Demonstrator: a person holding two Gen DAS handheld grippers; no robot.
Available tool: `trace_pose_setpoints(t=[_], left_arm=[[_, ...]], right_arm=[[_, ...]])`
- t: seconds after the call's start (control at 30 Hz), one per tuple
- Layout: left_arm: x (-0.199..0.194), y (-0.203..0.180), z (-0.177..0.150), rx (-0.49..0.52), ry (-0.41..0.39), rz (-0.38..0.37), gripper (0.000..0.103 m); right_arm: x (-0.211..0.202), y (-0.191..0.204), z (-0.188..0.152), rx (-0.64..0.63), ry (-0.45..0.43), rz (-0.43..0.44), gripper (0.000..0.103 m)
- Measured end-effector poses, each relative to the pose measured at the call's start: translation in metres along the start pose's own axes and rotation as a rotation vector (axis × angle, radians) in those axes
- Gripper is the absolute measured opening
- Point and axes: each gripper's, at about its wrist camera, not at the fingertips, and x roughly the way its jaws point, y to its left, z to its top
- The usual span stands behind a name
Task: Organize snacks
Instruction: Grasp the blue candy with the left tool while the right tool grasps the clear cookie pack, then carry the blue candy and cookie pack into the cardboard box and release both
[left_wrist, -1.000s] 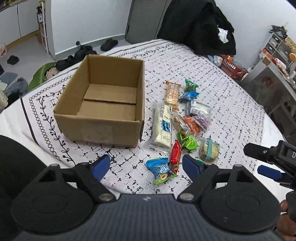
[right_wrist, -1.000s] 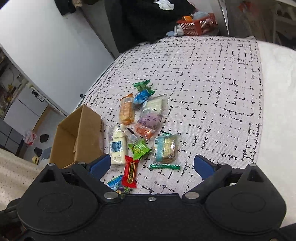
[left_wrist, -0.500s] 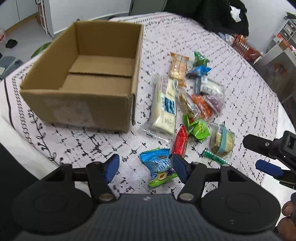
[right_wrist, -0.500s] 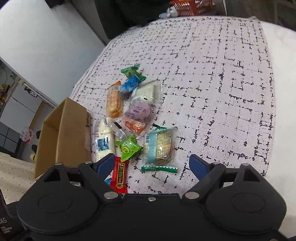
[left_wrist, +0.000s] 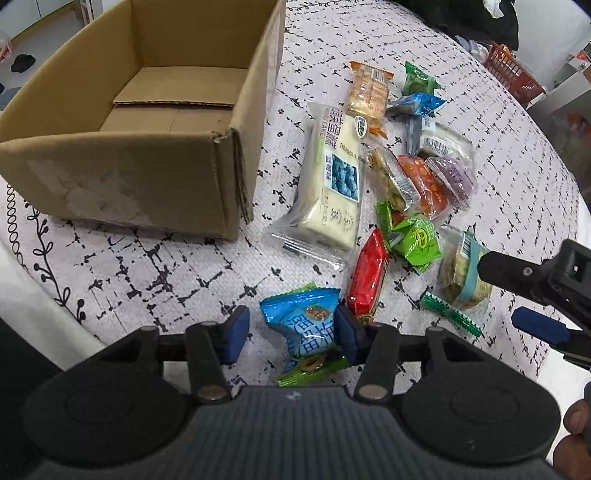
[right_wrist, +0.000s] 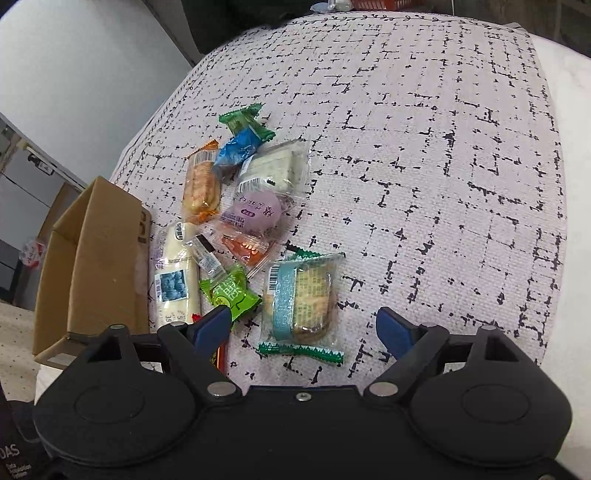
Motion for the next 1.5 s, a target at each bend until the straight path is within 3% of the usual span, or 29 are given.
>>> trace_pose_setpoints(t=[0.33, 0.43, 0.47, 0.6, 0.97, 1.5], left_arm=[[-0.016, -0.004, 0.000, 0.016, -0.063, 0.002, 0.038], [-0.024, -0.001, 0.000, 0.009, -0.084, -0.002, 0.038], [-0.028, 0.000, 0.000, 0.007, -0.092, -0.003, 0.038], [-0.043, 0.004, 0.000, 0.006, -0.127, -0.013, 0.038], [-0.096, 0.022, -0.003, -0.023, -0.255, -0.030, 0.038], [-0.159, 0.049, 0.000, -0.061, -0.401, -0.035, 0.038]], right_arm=[[0.018, 0.009, 0.006, -0.047, 0.024, -0.044, 0.077], [0.024, 0.013, 0.005, -0.074, 0.036, -0.071, 0.062], [0.025, 0.013, 0.004, -0.076, 0.046, -0.068, 0.051], [0.019, 0.013, 0.001, -0.079, 0.027, -0.054, 0.044], [-0.022, 0.027, -0.004, -0.114, -0.111, -0.026, 0.044], [-0.059, 0.081, -0.017, -0.251, -0.270, 0.118, 0.044]])
